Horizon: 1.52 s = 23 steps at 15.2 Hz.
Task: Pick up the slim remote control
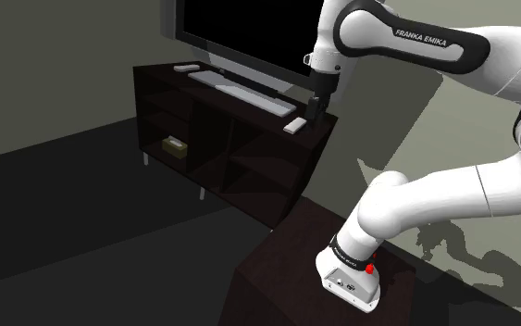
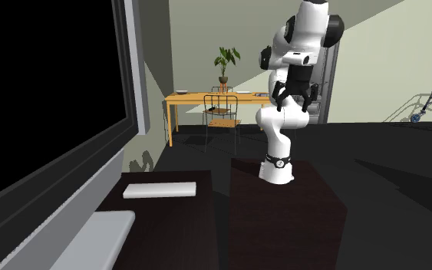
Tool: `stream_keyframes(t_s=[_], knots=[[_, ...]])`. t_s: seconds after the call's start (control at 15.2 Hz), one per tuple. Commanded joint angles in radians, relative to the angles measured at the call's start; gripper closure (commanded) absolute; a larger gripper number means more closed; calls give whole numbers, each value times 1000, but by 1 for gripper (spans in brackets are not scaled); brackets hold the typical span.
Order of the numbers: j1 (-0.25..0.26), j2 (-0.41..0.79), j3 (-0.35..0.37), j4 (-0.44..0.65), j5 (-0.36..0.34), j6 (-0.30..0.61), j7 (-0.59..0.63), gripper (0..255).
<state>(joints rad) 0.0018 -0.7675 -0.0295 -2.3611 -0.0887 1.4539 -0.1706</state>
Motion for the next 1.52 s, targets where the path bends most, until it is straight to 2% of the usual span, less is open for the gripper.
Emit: stream_keyframes(t_s=[0.0,0.46,0.86,1.19,1.45], knots=[[0,0,0,0,0,0,0,0],[6,-43,-201,-75,-164,85,-350,0],[26,11,-390,-67,-286,193,-645,0],[72,117,-556,-9,-346,300,-890,0],[140,236,-701,67,-348,390,-1094,0]])
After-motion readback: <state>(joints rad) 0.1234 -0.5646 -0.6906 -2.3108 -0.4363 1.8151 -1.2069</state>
